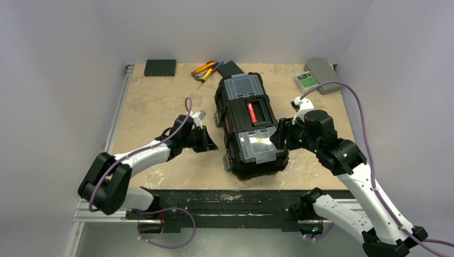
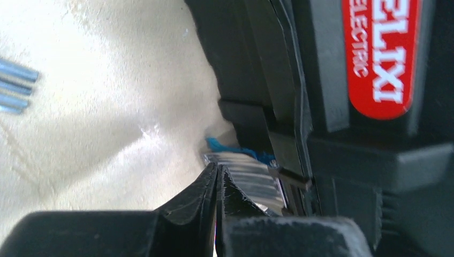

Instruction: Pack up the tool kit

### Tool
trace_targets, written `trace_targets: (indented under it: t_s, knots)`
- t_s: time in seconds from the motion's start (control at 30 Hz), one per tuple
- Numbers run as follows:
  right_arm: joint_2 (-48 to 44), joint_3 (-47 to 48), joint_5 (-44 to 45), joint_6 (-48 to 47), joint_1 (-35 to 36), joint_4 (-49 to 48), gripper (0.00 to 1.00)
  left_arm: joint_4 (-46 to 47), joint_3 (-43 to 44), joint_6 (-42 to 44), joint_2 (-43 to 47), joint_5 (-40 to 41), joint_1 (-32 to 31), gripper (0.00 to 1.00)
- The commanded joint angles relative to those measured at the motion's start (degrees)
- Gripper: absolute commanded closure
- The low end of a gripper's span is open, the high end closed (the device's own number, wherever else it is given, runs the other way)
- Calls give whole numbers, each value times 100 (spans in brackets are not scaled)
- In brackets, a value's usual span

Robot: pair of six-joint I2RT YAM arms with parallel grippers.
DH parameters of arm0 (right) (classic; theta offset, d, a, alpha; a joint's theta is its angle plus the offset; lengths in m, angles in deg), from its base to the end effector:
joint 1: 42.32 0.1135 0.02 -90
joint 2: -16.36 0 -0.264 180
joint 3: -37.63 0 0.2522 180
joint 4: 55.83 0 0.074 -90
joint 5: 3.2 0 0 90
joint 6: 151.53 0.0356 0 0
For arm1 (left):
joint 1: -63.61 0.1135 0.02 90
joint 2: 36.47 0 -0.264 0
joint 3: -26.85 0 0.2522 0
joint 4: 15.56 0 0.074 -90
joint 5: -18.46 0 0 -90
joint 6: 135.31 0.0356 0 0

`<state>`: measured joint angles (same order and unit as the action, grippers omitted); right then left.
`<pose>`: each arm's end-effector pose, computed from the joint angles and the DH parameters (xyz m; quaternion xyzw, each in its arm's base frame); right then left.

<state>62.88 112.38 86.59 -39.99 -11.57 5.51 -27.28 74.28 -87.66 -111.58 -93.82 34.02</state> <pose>0.1309 0.0780 0.3645 -0.0715 0.8764 0.2113 0.4269 0.2178 -0.1392 0.1836 -0.0165 0.8907 -0.3877 0.2368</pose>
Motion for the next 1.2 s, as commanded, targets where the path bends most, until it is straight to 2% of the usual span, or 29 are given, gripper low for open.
trace_targets:
  t_s: [0.0,0.2,0.37,0.43,0.6,0.67,0.97,1.17]
  knots:
    - [21,155,-539,-177,28,-223,47,369,540,155,-730,-320,25,100]
    - [-131,8,-1355,-227,23,-400,52,1512,701,-152,-1753,-970,14,100]
    - [-181,-150,-2313,-295,23,-502,58,2503,947,-569,-2579,-1910,-23,100]
    - [-215,-238,-2665,-299,33,-607,58,2387,1043,-569,-2694,-2091,-103,100]
    - [-259,-424,-3065,-358,42,-666,58,1057,1328,-49,-2546,-2356,-395,100]
    - [-254,-506,-3180,-361,63,-704,58,916,1264,-36,-2439,-2602,-442,100]
    - [-200,-729,-2879,-222,381,-875,59,241,1124,187,-1627,-3340,-476,100]
    - [271,-606,-1186,-141,810,-582,59,-45,1116,304,-1287,-3460,-560,100]
